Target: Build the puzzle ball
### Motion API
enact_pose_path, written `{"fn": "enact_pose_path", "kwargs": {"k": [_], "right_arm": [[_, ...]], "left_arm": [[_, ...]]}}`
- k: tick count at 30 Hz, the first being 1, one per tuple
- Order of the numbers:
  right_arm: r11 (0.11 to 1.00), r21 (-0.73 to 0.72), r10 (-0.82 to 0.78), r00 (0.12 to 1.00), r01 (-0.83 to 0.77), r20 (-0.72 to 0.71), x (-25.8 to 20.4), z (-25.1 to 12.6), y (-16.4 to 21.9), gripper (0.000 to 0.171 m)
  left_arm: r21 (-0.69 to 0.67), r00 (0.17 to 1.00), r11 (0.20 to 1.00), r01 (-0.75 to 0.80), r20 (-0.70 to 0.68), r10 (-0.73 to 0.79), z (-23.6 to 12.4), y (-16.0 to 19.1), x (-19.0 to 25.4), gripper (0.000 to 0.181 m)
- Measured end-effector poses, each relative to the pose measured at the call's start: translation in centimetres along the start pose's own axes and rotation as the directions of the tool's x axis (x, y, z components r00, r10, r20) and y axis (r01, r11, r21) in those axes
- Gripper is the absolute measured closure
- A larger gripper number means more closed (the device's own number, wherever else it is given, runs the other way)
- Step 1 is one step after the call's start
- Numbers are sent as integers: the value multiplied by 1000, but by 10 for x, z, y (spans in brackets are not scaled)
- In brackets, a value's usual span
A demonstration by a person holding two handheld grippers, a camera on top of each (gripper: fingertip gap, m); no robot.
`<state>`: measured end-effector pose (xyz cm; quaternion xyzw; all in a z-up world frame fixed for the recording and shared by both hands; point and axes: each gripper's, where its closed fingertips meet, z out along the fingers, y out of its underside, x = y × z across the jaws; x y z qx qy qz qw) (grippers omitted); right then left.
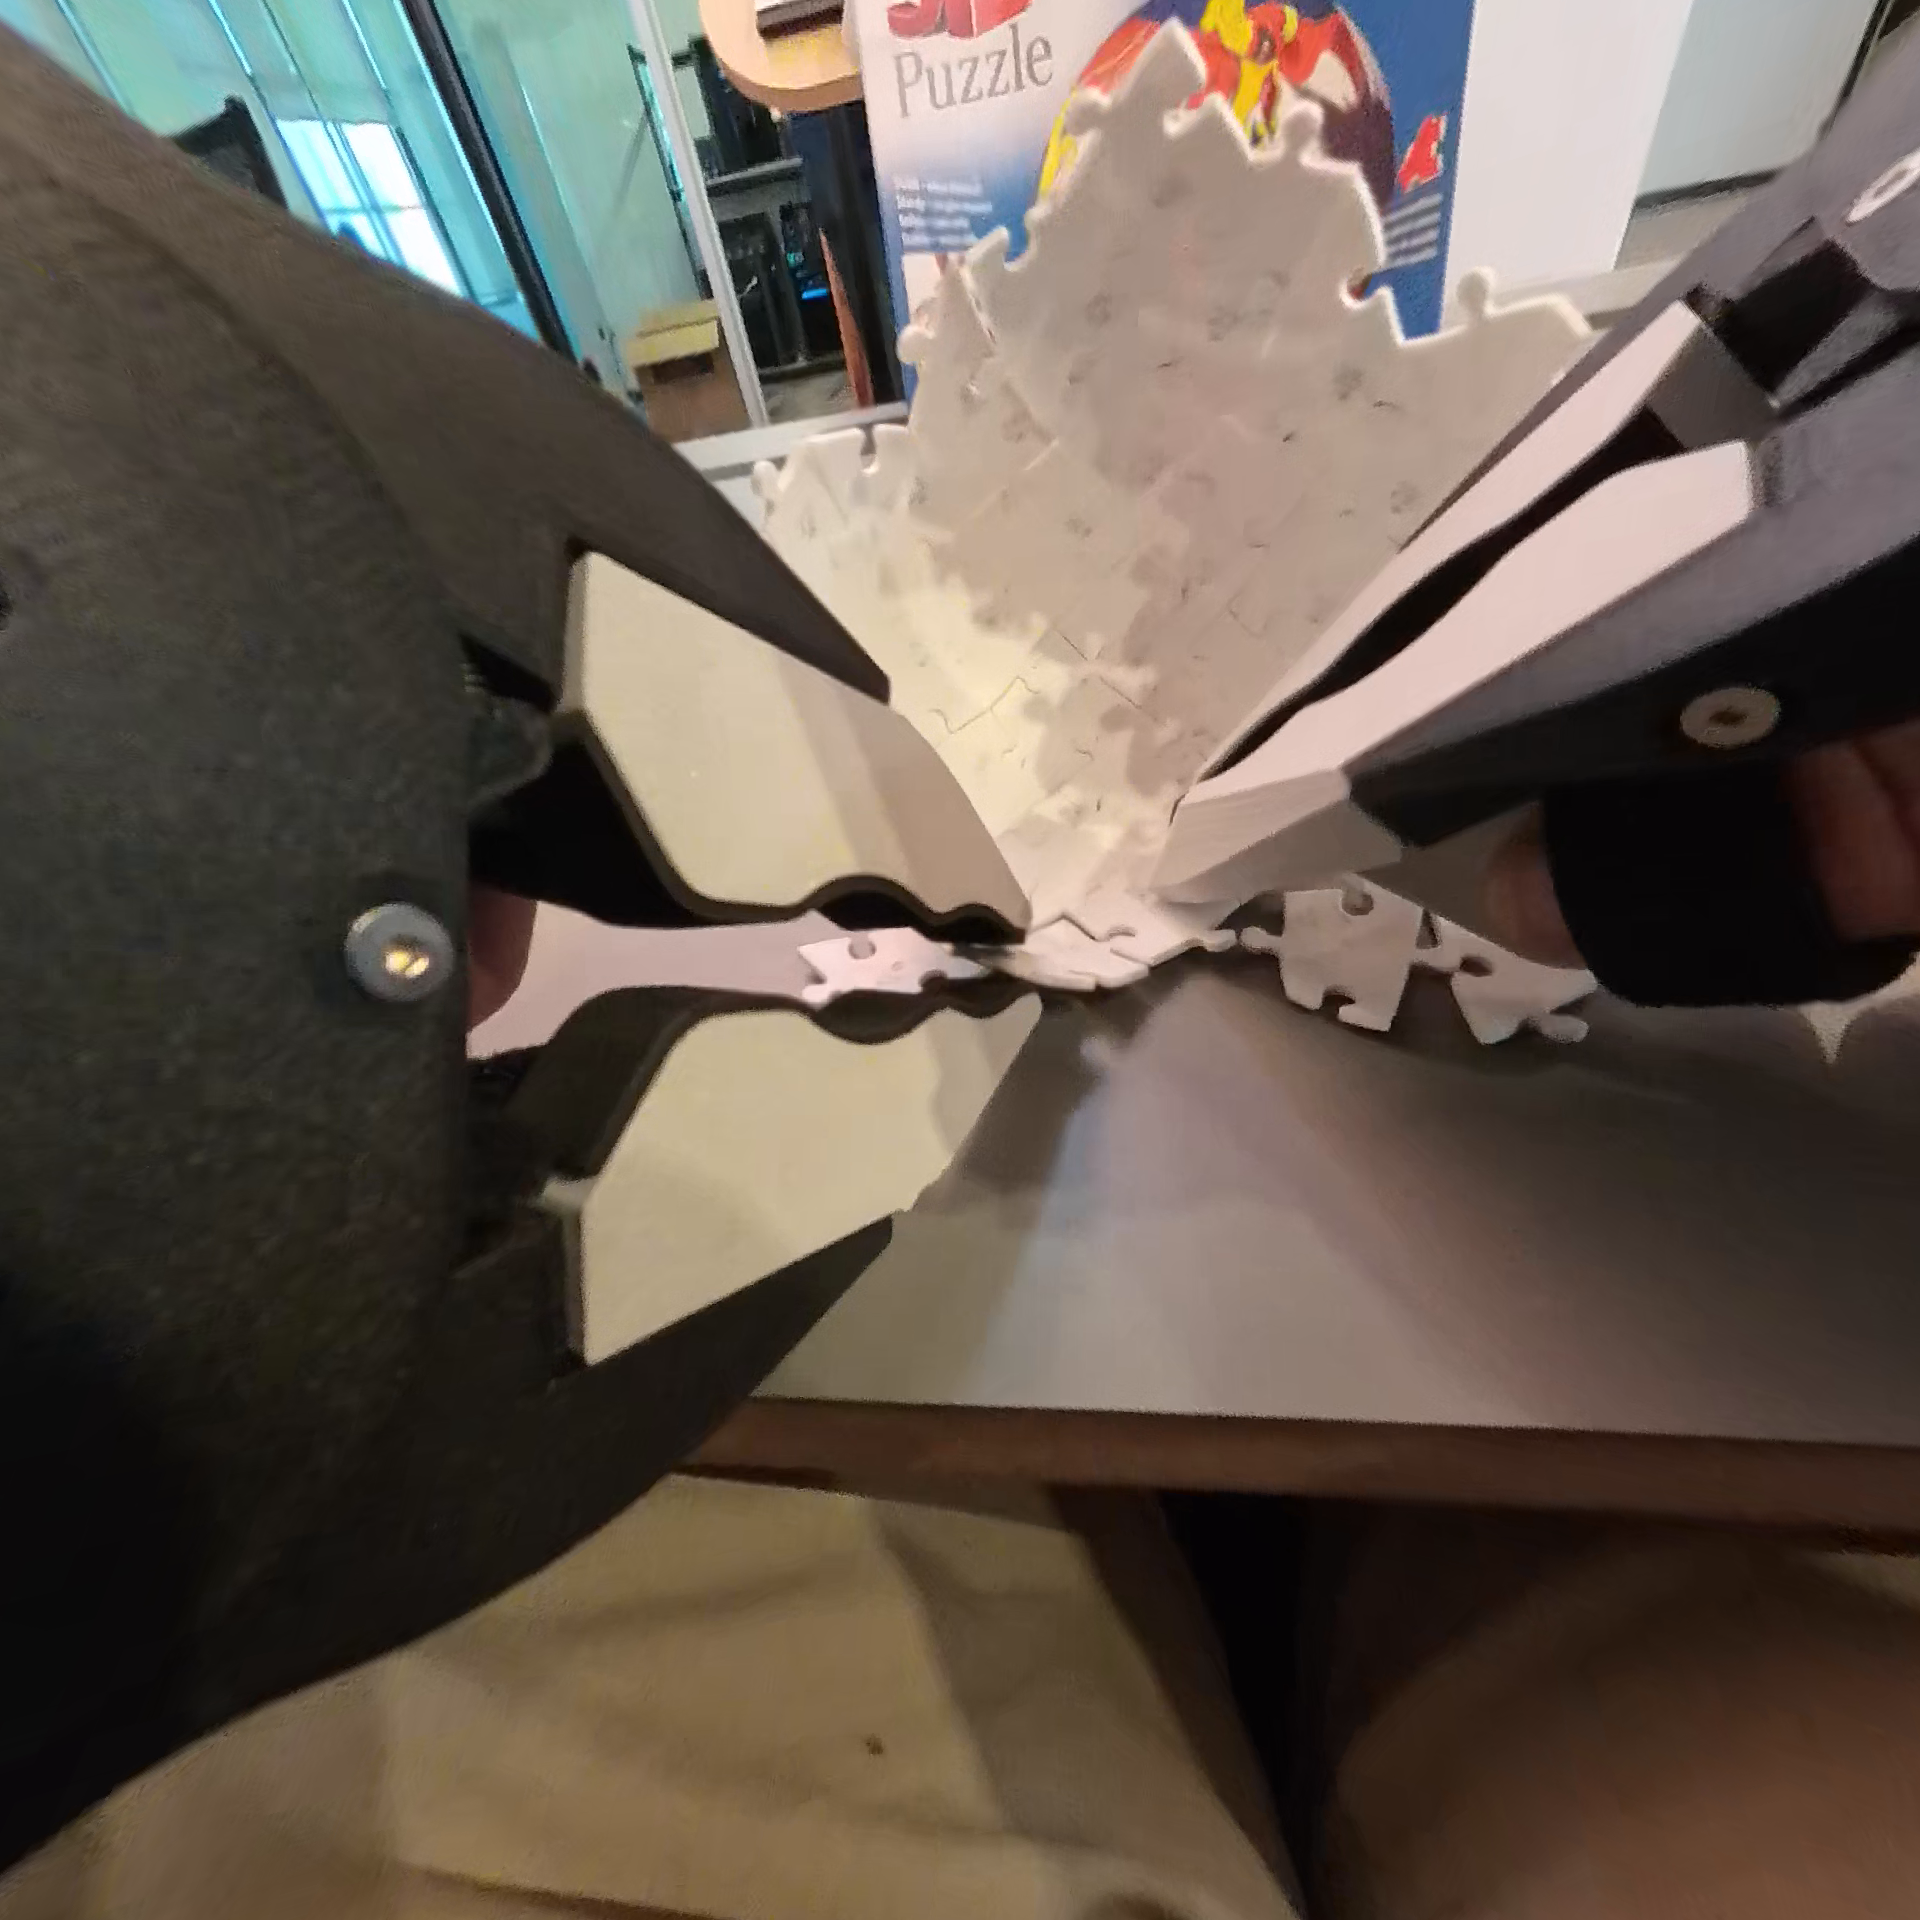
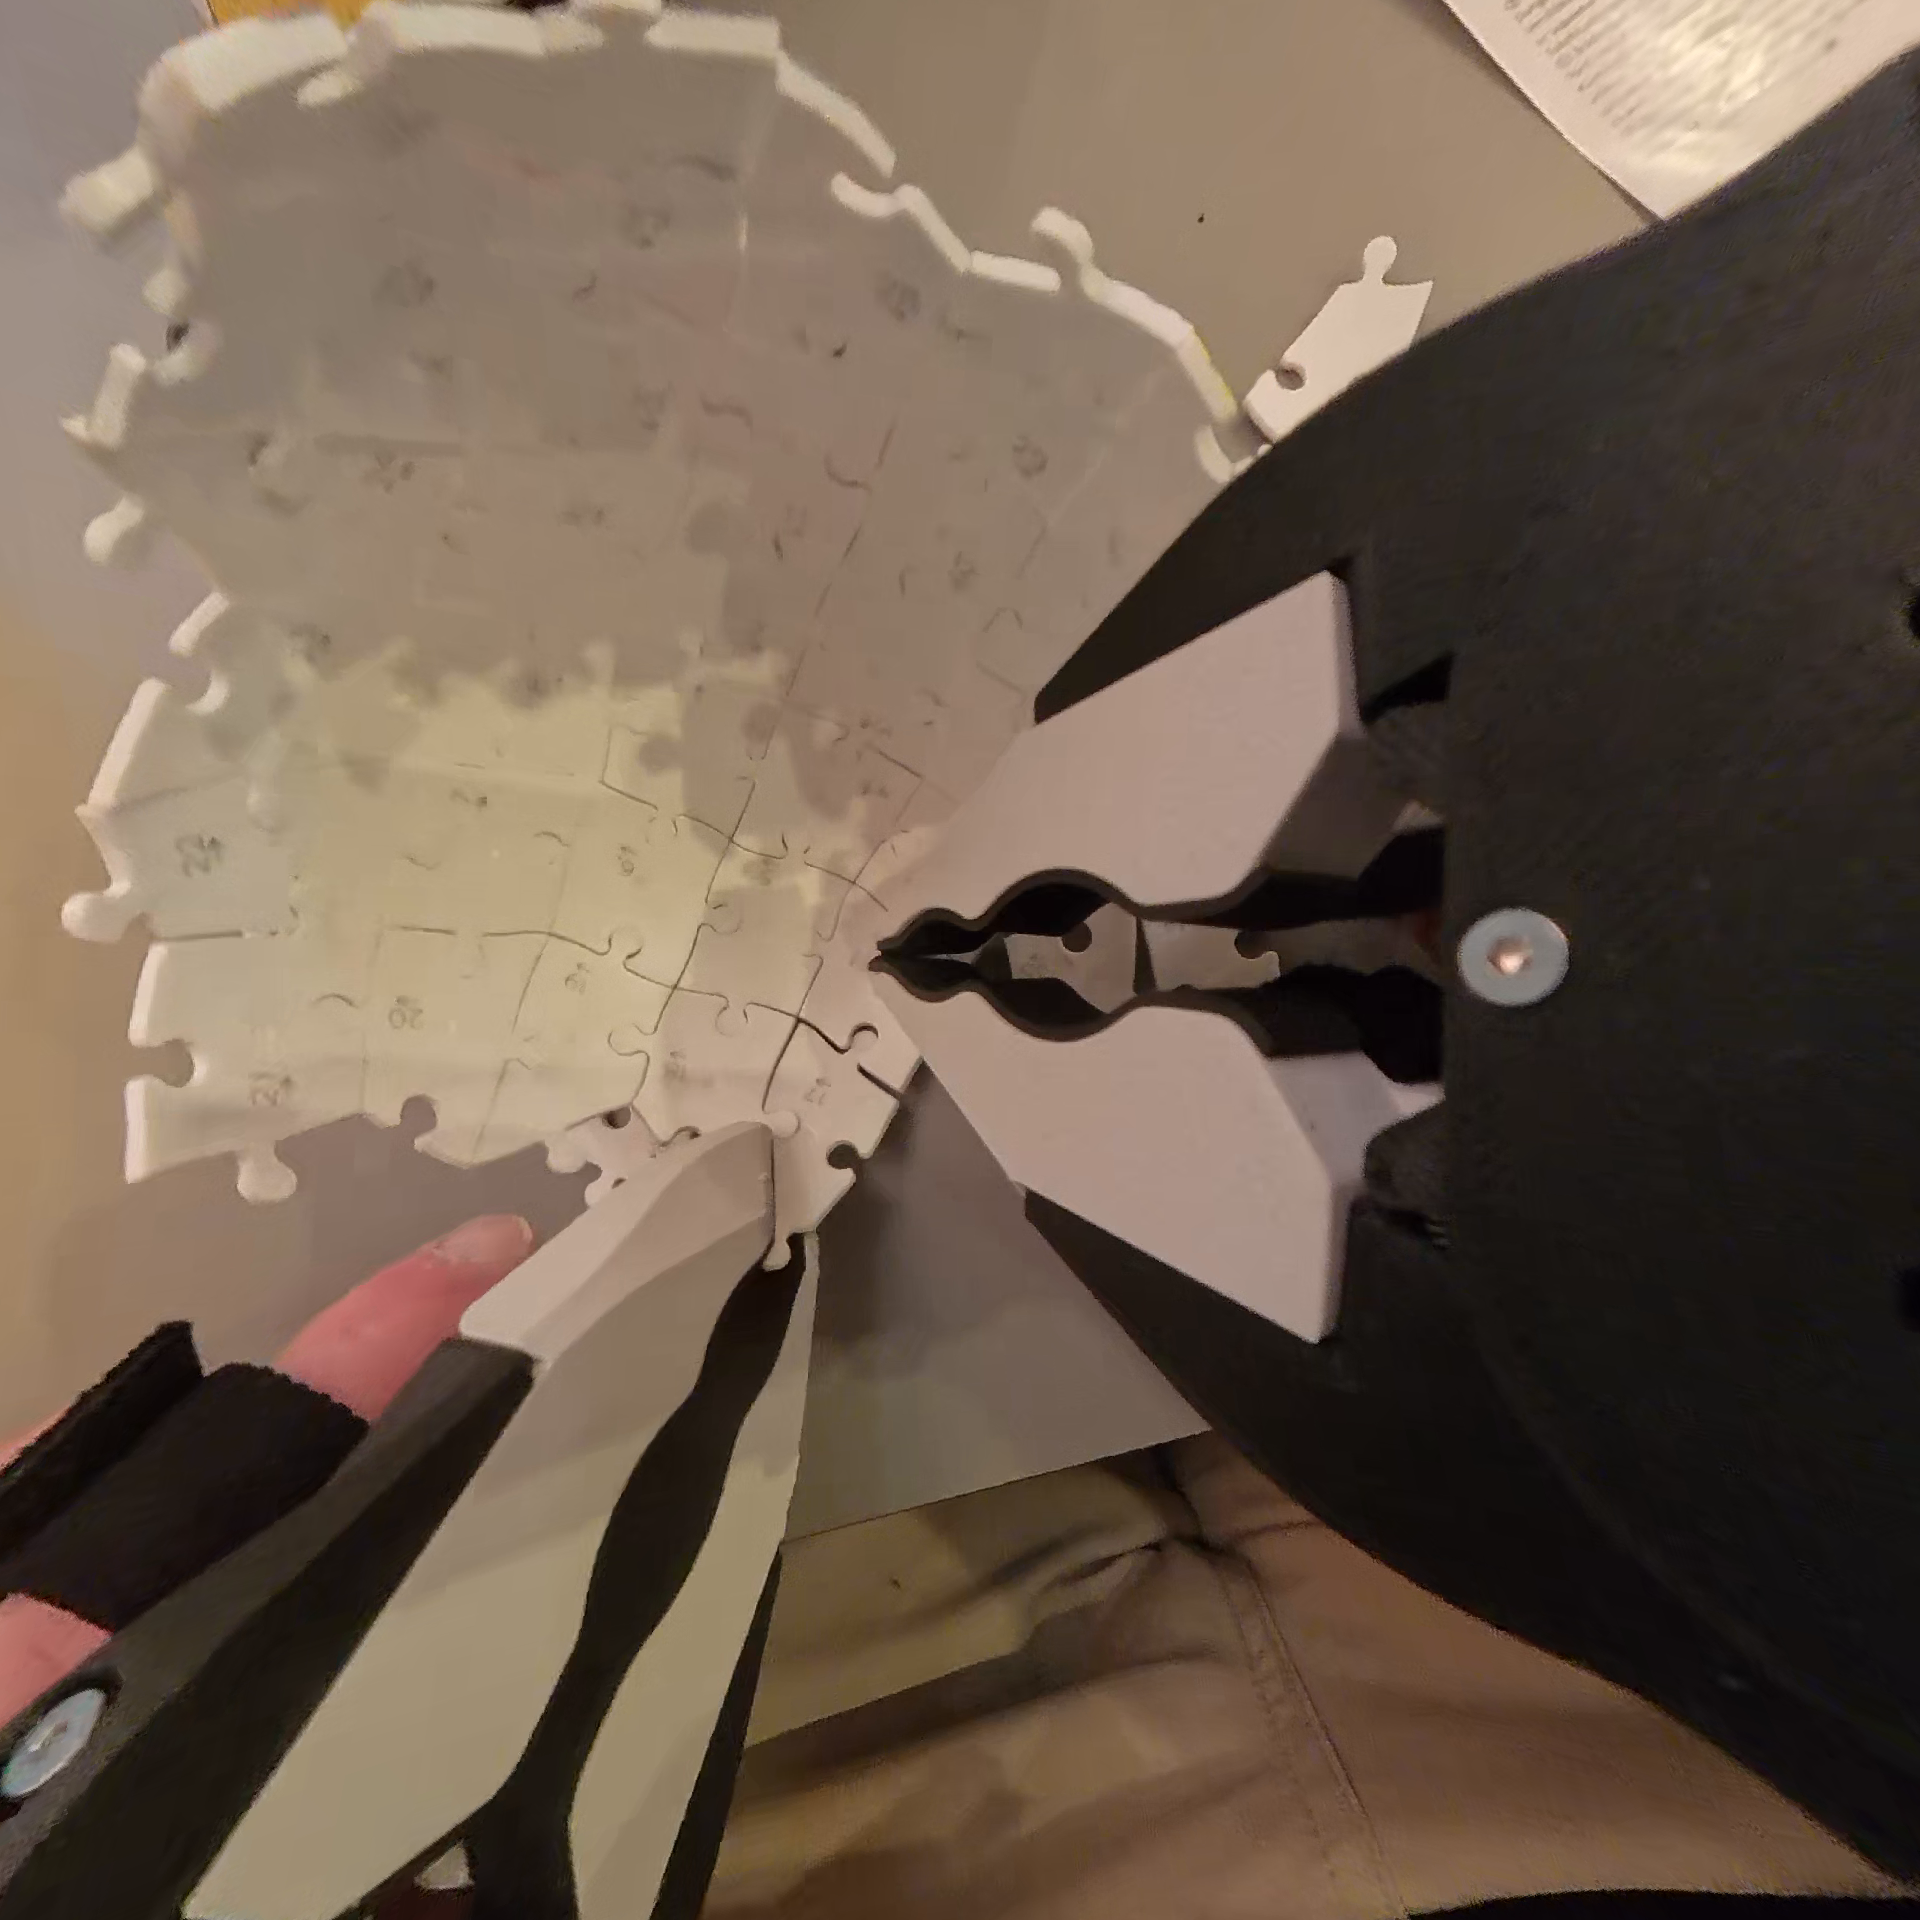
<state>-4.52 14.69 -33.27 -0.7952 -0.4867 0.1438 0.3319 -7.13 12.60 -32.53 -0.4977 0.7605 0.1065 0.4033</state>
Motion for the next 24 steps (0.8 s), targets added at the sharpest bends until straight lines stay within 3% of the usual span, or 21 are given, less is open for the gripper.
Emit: {"fn": "enact_pose_path", "kwargs": {"k": [7, 24], "right_arm": [[1000, 3, 11, 1000, -11, 1, 1, 0, -1, 171], [997, 22, -71, 997, 72, -31, 7, 0, -10, 171]], "left_arm": [[1, 993, 993, 114, 19, -114, 0, 1, 1, 176], [19, 998, 1000, -2, 69, 1, 5, 2, -1, 179]]}}
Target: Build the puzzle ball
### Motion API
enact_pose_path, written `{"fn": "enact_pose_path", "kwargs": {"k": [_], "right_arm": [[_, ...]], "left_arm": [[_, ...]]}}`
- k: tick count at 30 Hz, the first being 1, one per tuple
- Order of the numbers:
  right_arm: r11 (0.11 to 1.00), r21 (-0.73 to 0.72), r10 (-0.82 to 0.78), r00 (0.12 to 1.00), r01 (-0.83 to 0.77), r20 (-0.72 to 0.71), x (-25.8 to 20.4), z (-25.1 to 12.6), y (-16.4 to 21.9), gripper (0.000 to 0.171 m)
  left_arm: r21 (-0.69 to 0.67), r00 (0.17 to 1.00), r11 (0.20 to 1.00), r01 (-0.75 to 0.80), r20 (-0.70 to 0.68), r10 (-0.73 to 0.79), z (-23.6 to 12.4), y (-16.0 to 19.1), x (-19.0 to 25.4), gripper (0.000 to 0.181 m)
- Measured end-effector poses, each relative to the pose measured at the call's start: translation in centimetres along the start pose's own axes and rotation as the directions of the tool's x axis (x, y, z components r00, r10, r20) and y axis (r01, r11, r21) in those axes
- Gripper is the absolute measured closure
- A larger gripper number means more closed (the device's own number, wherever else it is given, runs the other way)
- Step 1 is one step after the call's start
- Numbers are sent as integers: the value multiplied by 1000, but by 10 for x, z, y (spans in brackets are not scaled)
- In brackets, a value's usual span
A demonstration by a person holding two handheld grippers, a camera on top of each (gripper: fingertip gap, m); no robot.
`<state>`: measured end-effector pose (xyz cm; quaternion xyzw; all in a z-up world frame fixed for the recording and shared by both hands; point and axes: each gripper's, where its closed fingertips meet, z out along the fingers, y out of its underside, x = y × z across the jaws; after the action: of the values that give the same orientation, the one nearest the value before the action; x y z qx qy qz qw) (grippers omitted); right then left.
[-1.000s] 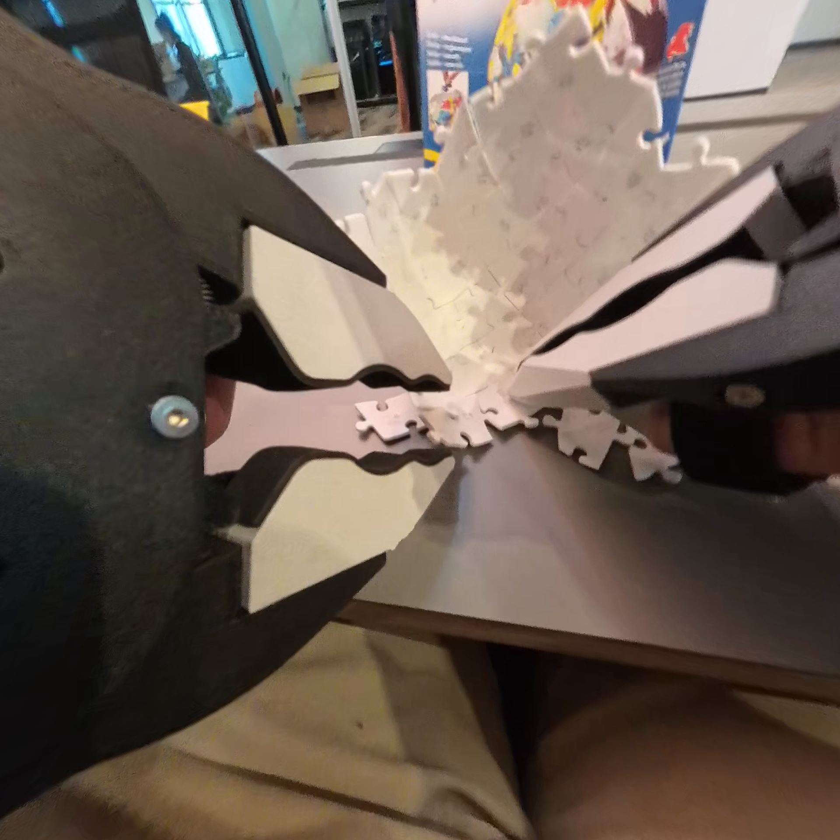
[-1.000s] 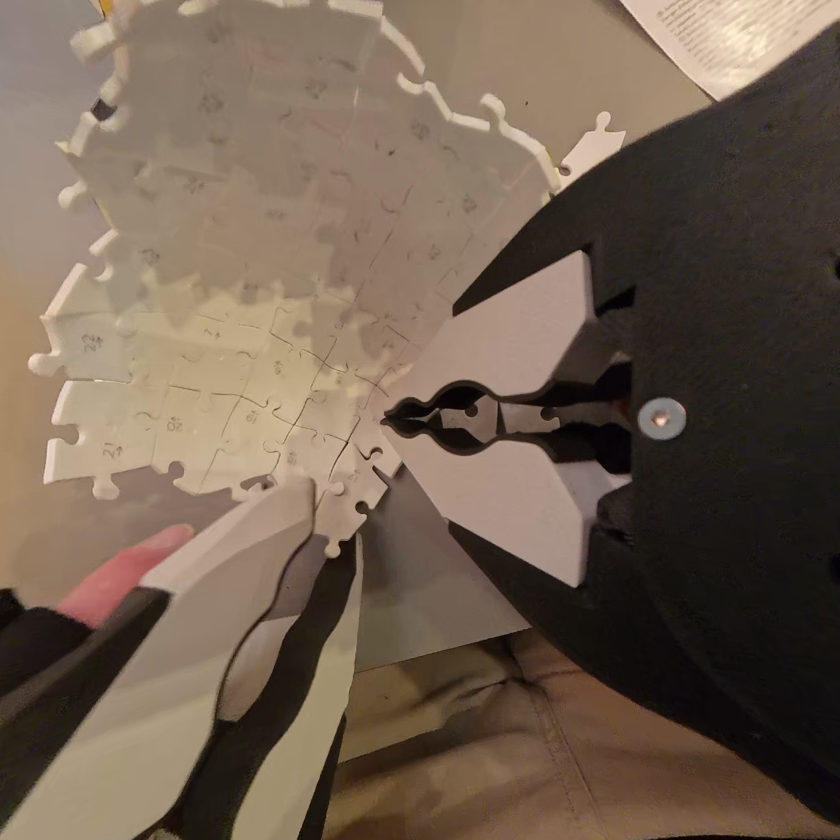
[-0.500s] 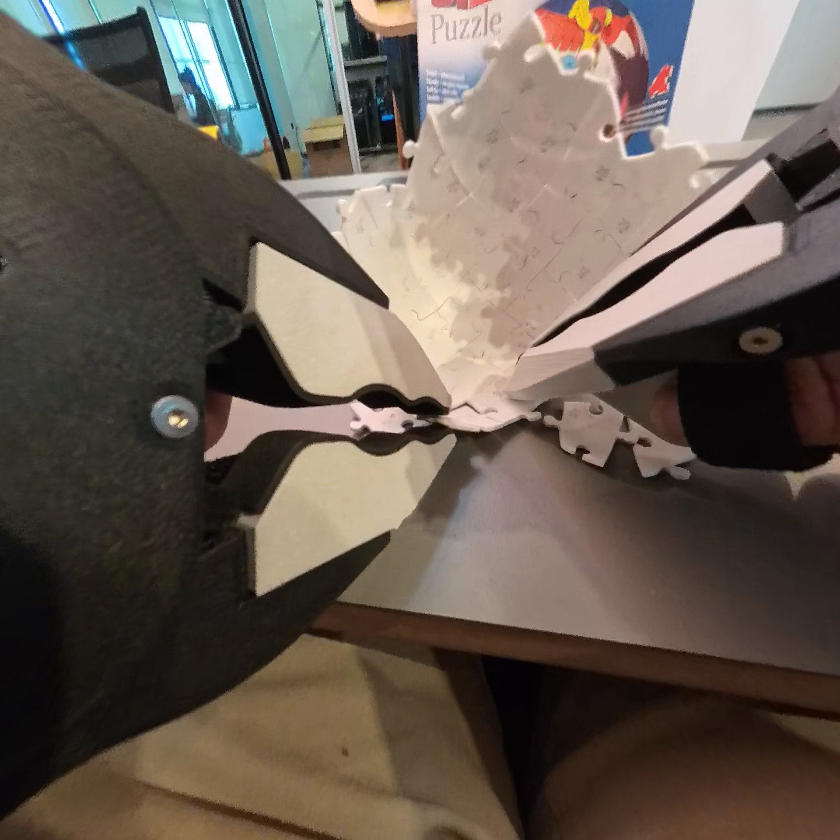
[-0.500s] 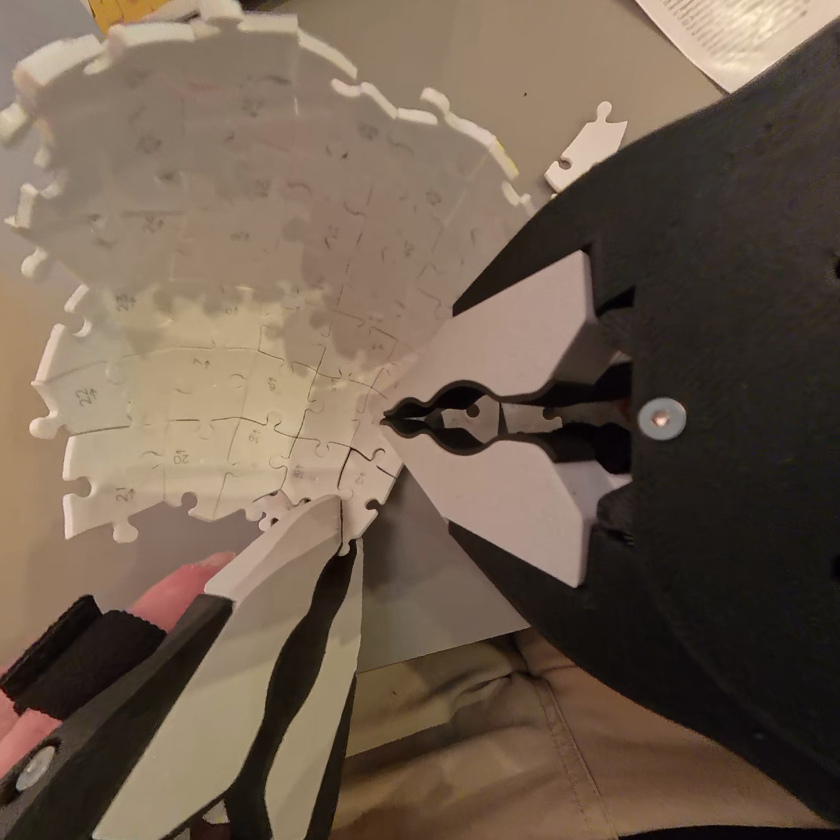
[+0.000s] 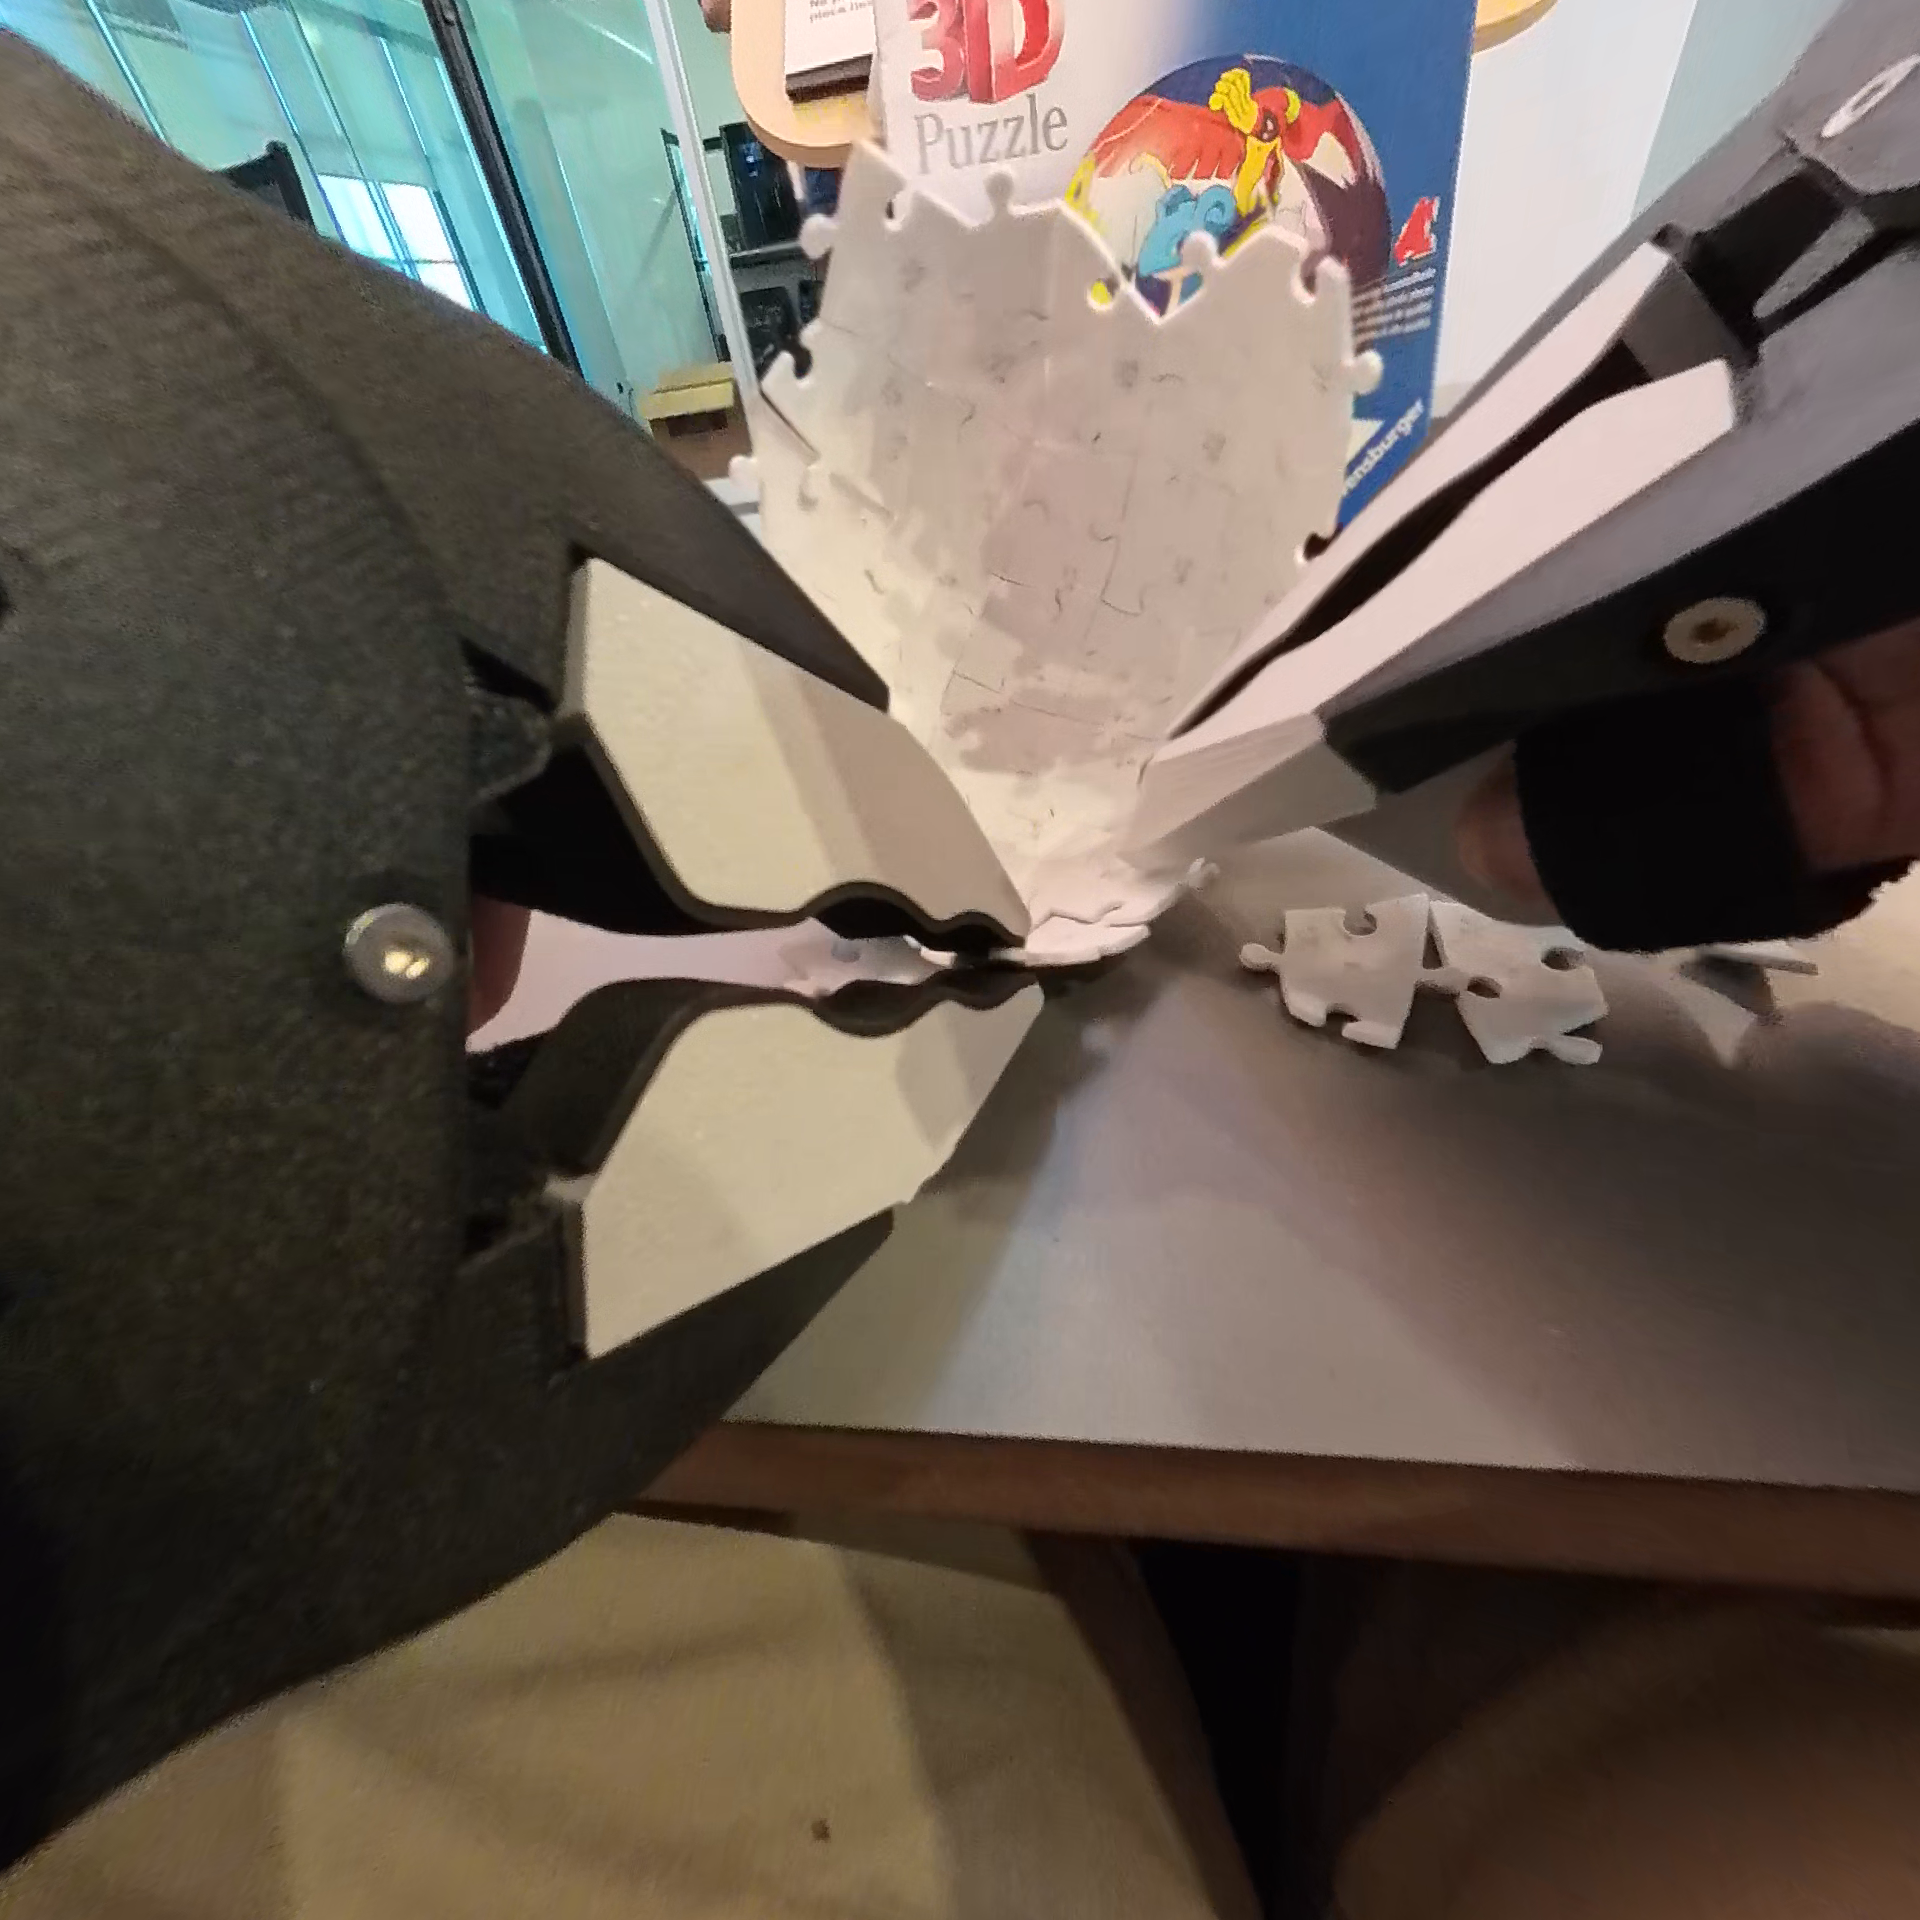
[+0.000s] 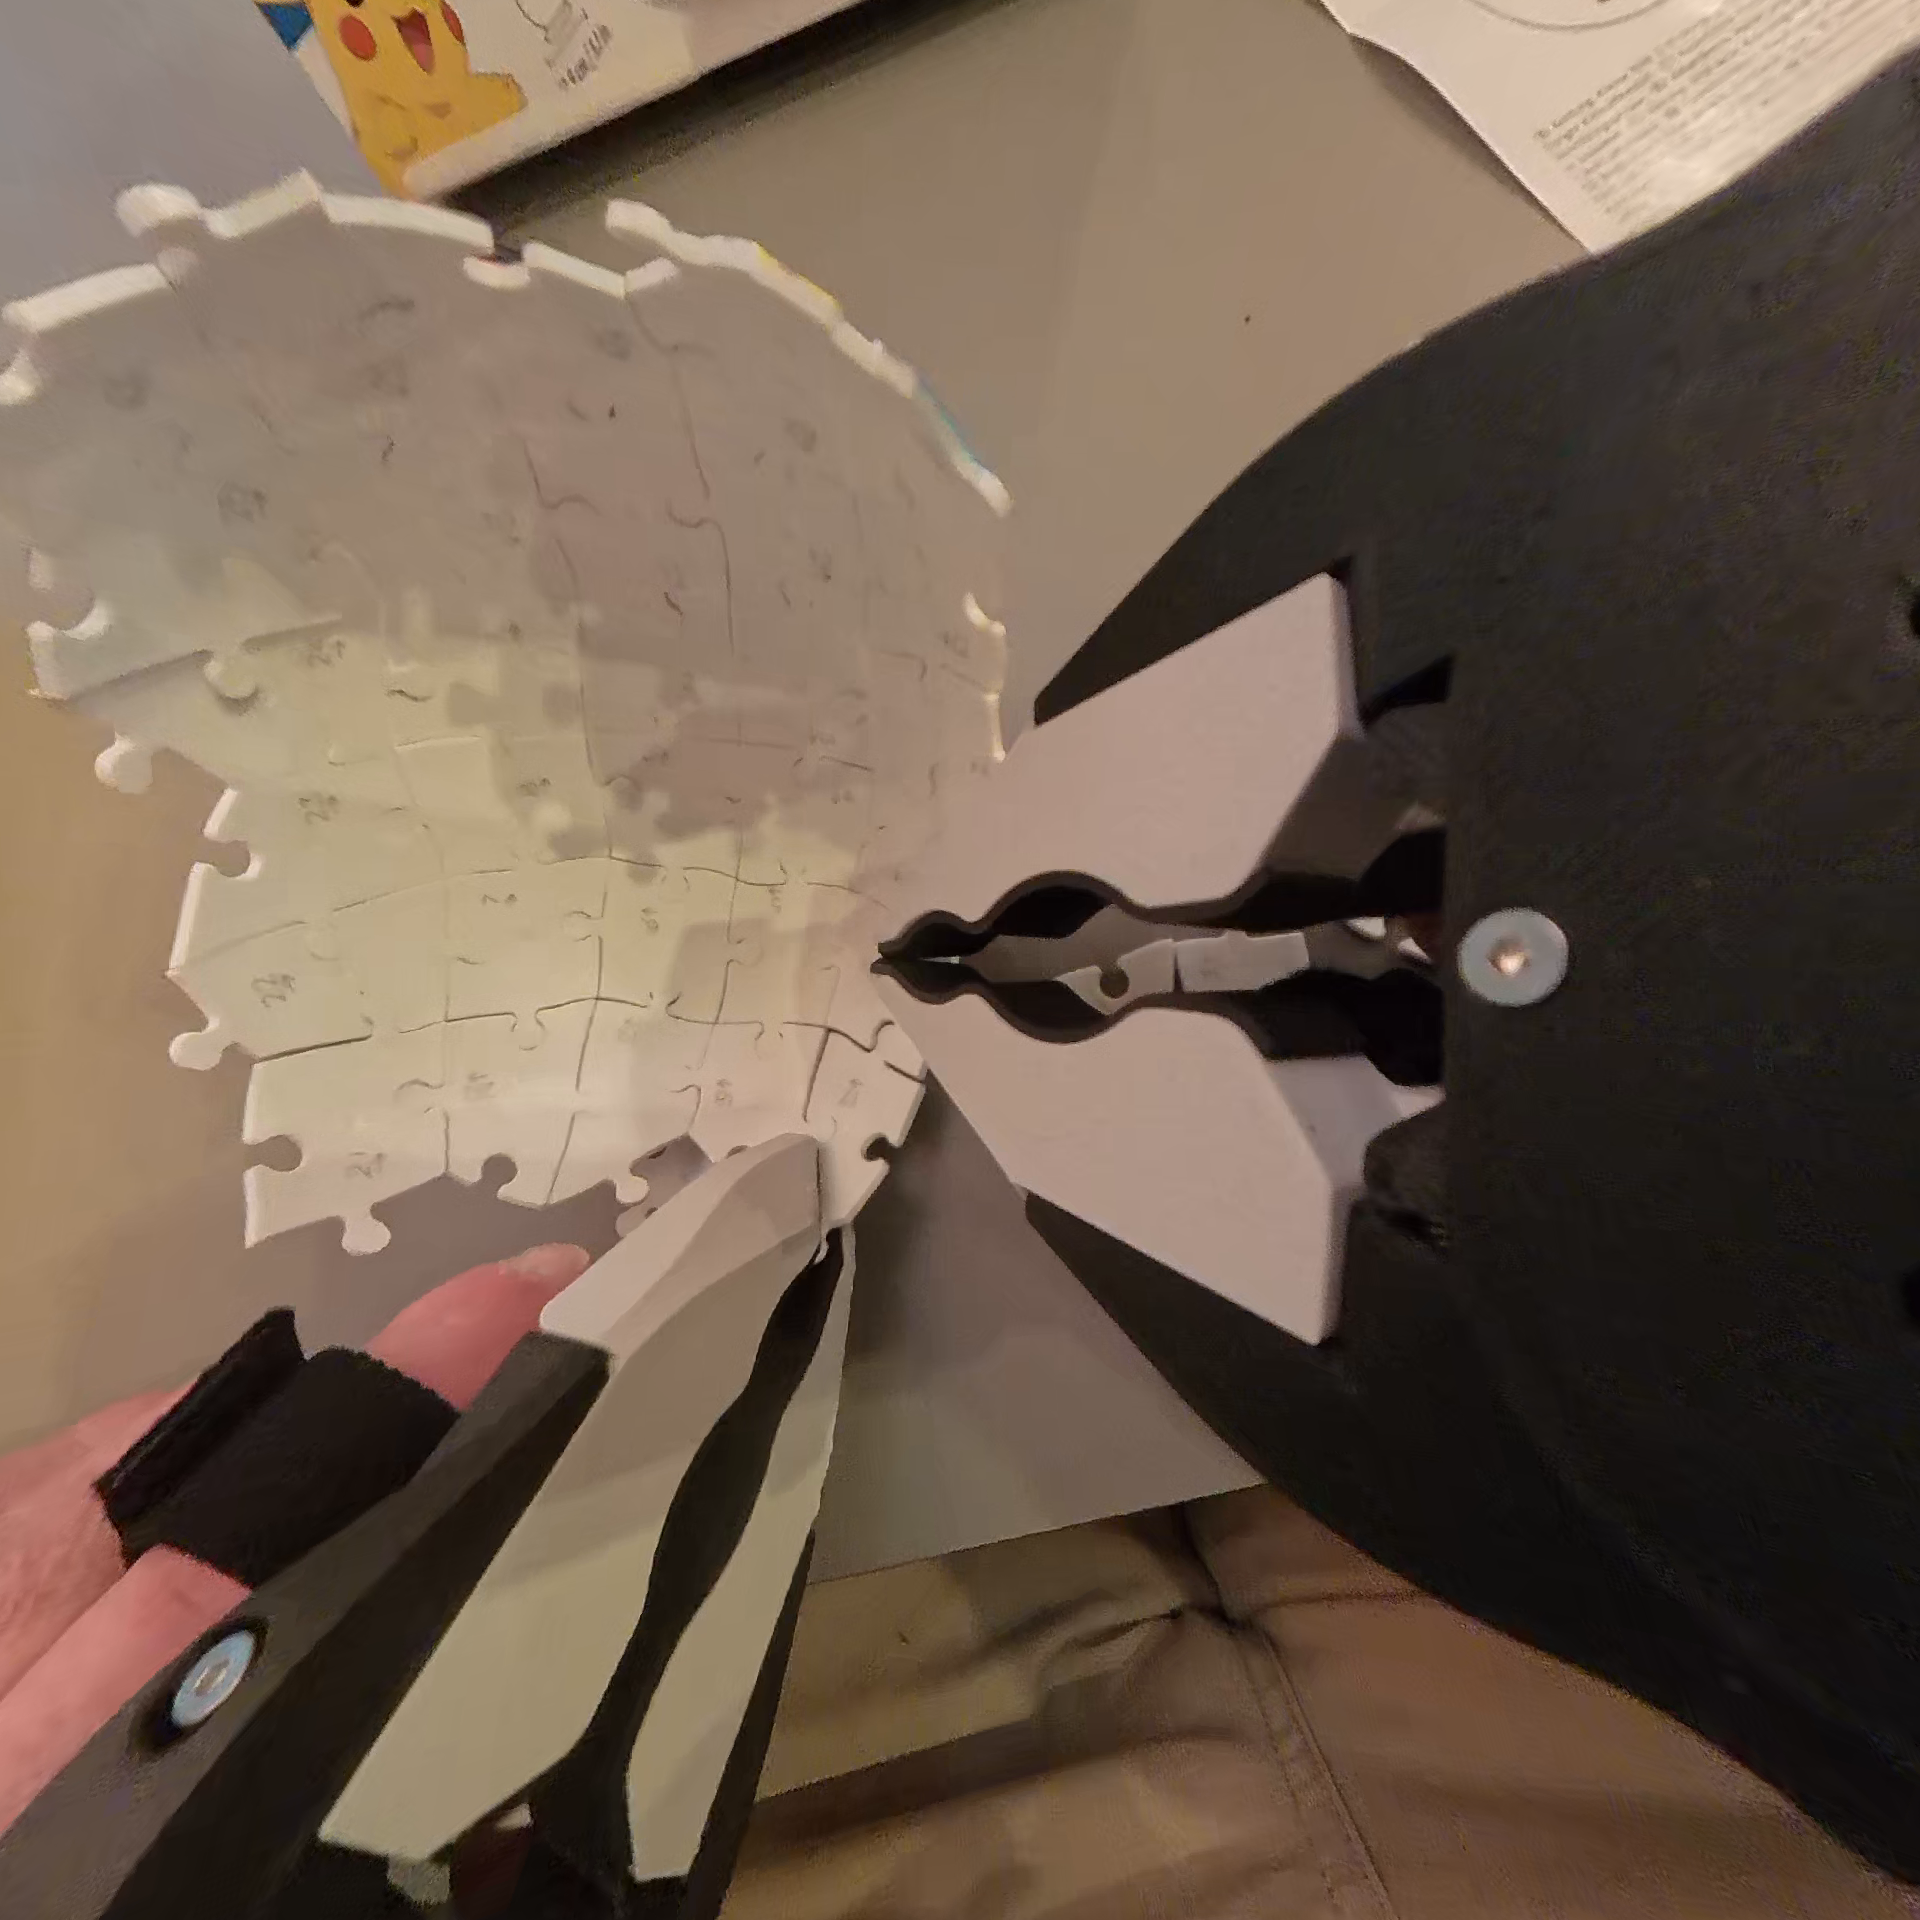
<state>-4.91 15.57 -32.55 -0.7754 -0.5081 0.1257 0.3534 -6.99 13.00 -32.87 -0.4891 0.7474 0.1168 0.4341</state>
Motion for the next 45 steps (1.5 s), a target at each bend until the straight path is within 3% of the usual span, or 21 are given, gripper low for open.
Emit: {"fn": "enact_pose_path", "kwargs": {"k": [12, 24, 45], "right_arm": [[996, -23, -86, 995, 87, 48, -11, 10, -4, 171], [998, 16, 67, 994, -69, 84, -7, 2, -7, 171], [981, -93, -175, 984, 173, -22, -2, 8, 3, 171]], "left_arm": [[2, 999, 999, -39, 0, 39, 1, 2, 0, 179], [-13, 999, 999, -31, 11, 31, 3, 6, 0, 178], [-7, 1000, 1000, -29, 10, 29, 6, 3, -3, 178]]}}
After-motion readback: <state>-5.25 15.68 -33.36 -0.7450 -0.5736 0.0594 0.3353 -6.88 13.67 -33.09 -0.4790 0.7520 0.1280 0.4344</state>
